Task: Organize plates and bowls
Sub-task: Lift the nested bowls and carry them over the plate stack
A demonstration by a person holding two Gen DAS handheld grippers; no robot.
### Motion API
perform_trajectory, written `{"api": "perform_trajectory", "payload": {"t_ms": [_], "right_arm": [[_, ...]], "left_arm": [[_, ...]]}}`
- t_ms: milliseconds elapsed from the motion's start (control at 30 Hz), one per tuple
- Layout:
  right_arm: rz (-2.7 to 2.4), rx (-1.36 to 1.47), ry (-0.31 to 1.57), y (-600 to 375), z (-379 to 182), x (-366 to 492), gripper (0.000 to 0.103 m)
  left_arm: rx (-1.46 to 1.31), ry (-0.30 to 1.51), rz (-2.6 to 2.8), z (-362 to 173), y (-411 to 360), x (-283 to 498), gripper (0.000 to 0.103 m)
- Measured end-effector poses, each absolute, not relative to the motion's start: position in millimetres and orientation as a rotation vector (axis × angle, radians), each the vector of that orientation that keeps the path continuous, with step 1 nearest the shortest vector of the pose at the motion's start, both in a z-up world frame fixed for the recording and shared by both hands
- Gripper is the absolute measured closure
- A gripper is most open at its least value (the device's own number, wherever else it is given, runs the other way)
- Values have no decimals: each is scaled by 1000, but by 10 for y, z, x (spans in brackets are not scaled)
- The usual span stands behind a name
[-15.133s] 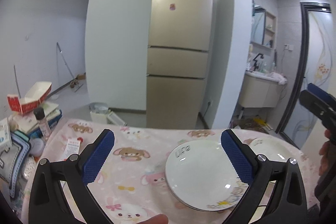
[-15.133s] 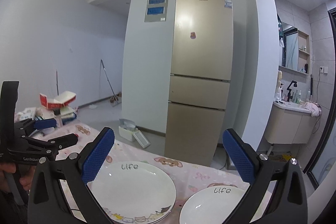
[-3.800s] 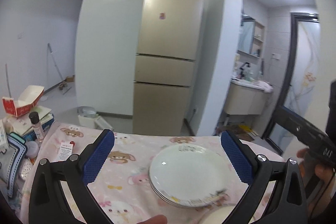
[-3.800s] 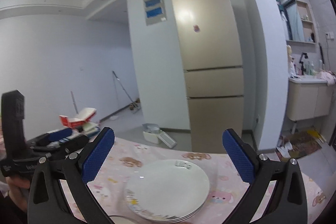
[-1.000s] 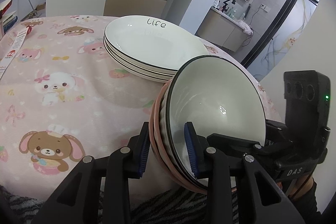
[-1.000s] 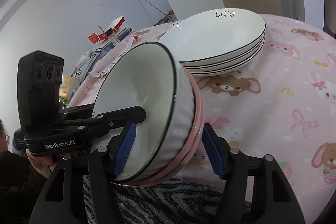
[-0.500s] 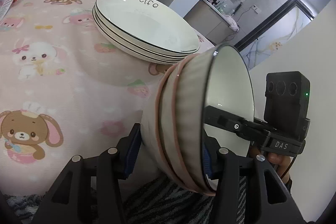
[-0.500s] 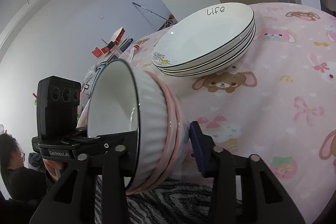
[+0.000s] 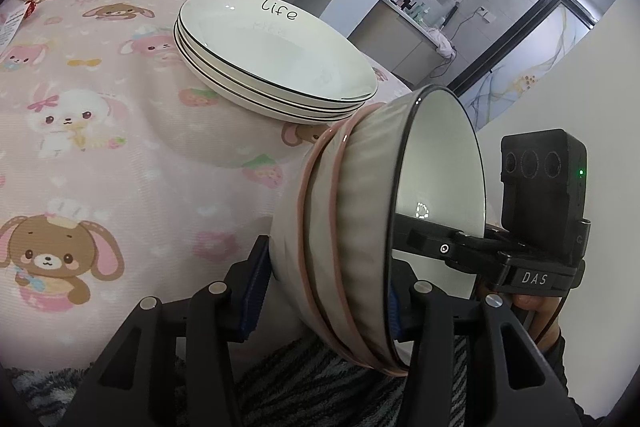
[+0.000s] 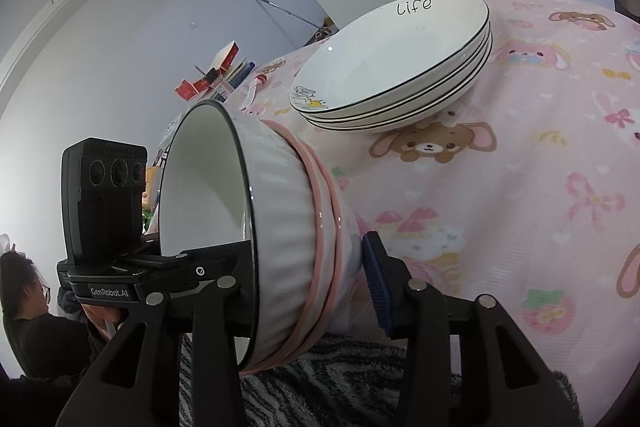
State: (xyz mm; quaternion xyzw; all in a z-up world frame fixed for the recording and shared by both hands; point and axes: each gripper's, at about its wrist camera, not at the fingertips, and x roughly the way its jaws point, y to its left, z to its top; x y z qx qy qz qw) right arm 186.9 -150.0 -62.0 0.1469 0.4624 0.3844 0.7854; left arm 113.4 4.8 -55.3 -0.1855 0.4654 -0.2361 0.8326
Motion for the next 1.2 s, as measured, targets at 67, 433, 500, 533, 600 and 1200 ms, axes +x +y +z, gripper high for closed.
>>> {"api": "perform_trajectory", "payload": {"t_ms": [67, 433, 500, 533, 600, 1200], "right_arm": [[838, 351, 992, -1541, -639, 1874, 63], [896, 497, 937, -1704, -640, 1897, 64], [904, 540, 923, -1753, -639, 1901, 63], [907, 561, 915, -1771, -638, 1903, 62], [908, 571, 906, -1799, -620, 1891, 62], [894, 547, 713, -1747, 360, 1913, 63]], "left_arm": [[-382, 979, -501, -539, 19, 1108, 53], [-396, 895, -519, -425, 84, 987, 58], [-411, 880, -537, -393, 82, 981, 59], [-405, 875, -537, -376, 69, 971, 60], [-391, 865, -536, -343, 42, 963, 60], [-422, 736, -459, 345, 150, 1088, 60]]}}
